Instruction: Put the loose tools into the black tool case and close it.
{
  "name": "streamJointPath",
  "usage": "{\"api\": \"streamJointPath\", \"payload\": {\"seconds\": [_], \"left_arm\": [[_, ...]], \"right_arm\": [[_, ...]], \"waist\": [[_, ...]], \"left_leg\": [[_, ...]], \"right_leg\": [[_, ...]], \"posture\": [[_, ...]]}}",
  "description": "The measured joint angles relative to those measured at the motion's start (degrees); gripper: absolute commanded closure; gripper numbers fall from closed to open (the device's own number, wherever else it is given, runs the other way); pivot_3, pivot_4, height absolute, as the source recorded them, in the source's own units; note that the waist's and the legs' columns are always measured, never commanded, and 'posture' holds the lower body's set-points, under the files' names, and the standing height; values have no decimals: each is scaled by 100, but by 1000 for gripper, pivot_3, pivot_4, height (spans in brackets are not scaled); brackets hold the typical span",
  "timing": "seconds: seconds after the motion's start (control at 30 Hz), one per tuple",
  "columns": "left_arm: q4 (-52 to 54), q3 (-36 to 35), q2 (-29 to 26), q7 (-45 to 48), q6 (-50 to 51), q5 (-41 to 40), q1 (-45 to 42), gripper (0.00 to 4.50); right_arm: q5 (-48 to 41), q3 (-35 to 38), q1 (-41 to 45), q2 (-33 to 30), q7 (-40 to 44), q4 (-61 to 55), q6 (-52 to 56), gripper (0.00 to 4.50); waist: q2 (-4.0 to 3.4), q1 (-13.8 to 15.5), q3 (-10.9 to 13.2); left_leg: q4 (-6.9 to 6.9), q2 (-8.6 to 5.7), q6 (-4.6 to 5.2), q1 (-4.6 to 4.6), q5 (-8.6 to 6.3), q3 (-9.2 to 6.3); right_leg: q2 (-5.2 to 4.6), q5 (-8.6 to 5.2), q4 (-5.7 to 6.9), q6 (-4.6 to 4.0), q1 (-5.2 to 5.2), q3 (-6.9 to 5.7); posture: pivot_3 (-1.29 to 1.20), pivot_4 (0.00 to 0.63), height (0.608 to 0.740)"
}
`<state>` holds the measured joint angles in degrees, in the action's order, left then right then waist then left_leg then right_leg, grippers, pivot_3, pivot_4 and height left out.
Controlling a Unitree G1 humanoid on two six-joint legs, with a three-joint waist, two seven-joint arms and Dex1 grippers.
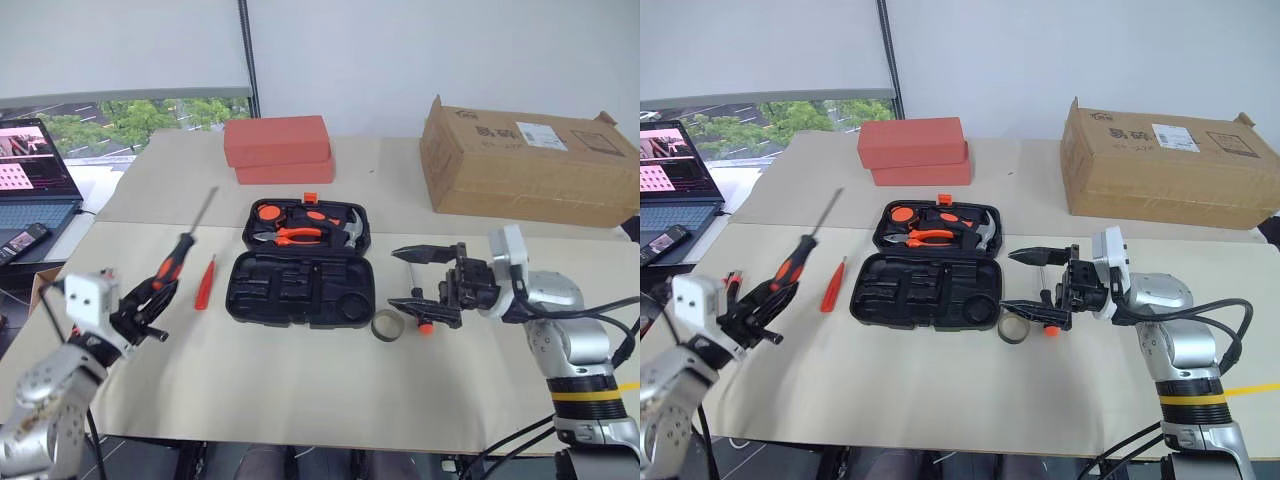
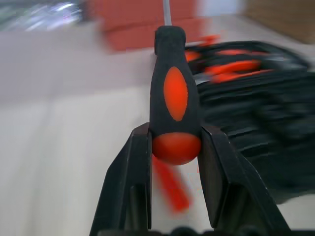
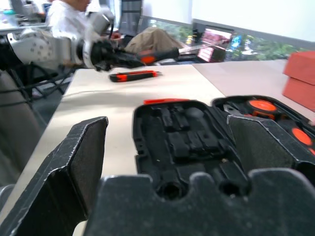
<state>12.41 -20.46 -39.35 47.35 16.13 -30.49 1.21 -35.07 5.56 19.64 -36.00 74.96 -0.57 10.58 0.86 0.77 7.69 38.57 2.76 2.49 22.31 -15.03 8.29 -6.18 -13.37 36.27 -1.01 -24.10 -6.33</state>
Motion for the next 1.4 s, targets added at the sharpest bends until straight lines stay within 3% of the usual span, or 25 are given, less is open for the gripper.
{"api": "streamJointPath", "payload": {"seconds": [0.2,0.4,0.63,0.9,1.33,1.4], "left_arm": [[-1959,1288,-537,2009,-979,643,-1924,3679],[-5004,2265,-225,3607,-2269,1510,-4261,3679],[-7384,2754,177,4291,-3390,2391,-5626,3679],[-8410,2850,334,4087,-3855,3051,-6153,3679],[-8704,2827,340,3697,-3968,3541,-6332,3679],[-8715,2831,341,3591,-3963,3630,-6331,2676]], "right_arm": [[3,178,-121,-32,-11,25,-37,0],[1,366,-521,-9,-169,-201,-101,0],[1,526,-939,-6,-400,-576,-138,0],[-102,779,-1017,59,-701,-764,-138,0],[-98,849,-1018,42,-737,-736,-199,0],[-94,848,-1028,43,-689,-701,-263,0]], "waist": [[-2,-10,1],[0,-11,2],[5,-65,5],[6,-79,6],[7,-95,6],[7,-99,6]], "left_leg": [[8,-1,-21,7,13,5],[28,-1,-23,24,15,5],[31,2,-29,28,19,6],[36,2,-17,26,12,1],[41,1,-13,20,10,2],[41,1,-12,18,9,3]], "right_leg": [[35,0,4,1,-5,-2],[57,-1,1,4,-9,0],[71,-1,1,6,-17,10],[65,-1,19,7,-18,14],[63,-3,41,7,-20,21],[63,-3,43,7,-20,22]], "posture": [[0,150,712],[0,150,712],[0,150,712],[0,150,712],[0,150,712],[0,150,712]]}}
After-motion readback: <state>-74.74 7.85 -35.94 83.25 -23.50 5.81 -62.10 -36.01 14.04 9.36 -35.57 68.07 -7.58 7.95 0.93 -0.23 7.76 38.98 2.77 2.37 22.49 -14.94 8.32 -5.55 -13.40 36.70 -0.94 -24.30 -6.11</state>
